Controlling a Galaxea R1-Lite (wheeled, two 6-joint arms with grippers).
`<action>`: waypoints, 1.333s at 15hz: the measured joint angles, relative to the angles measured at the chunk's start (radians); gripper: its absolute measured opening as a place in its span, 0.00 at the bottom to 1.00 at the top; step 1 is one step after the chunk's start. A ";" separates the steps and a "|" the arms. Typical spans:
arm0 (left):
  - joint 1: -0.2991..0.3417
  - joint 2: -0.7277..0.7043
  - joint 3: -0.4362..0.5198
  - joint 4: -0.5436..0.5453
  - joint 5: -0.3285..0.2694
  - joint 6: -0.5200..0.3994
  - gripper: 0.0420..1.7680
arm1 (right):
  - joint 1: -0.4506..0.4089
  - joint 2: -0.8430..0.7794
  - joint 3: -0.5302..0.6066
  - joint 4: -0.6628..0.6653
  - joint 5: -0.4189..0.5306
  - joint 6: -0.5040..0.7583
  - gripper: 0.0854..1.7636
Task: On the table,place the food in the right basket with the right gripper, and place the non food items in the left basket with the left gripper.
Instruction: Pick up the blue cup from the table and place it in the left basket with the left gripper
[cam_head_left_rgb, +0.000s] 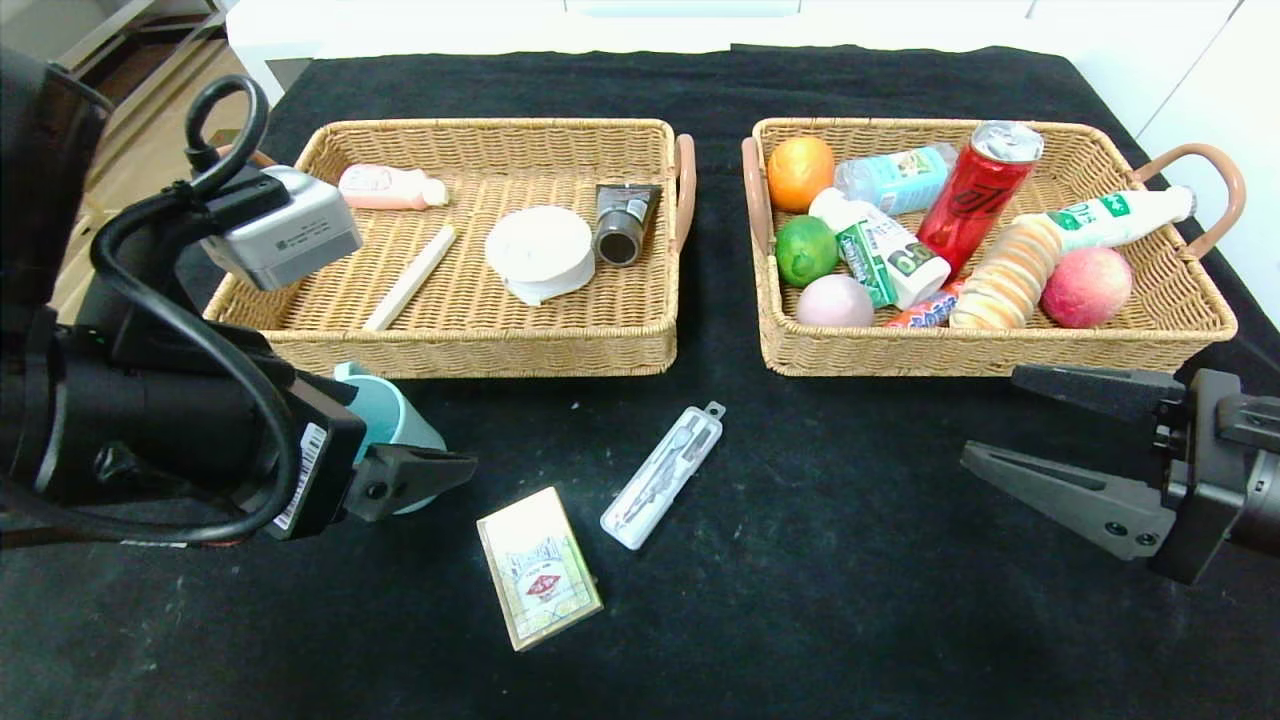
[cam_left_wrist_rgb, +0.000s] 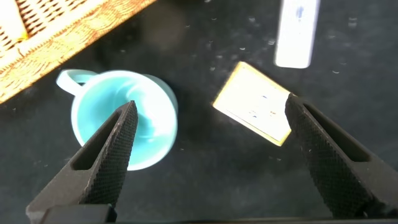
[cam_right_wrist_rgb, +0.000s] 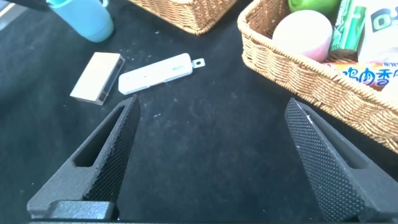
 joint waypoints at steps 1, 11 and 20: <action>0.010 0.020 -0.023 0.023 0.006 0.000 0.97 | -0.012 -0.001 -0.001 0.000 0.012 0.001 0.96; 0.054 0.127 -0.035 0.034 0.018 -0.011 0.97 | -0.037 0.021 -0.002 -0.001 0.016 0.002 0.96; 0.090 0.149 0.020 0.000 0.013 -0.020 0.97 | -0.043 0.036 0.000 -0.001 0.016 -0.001 0.96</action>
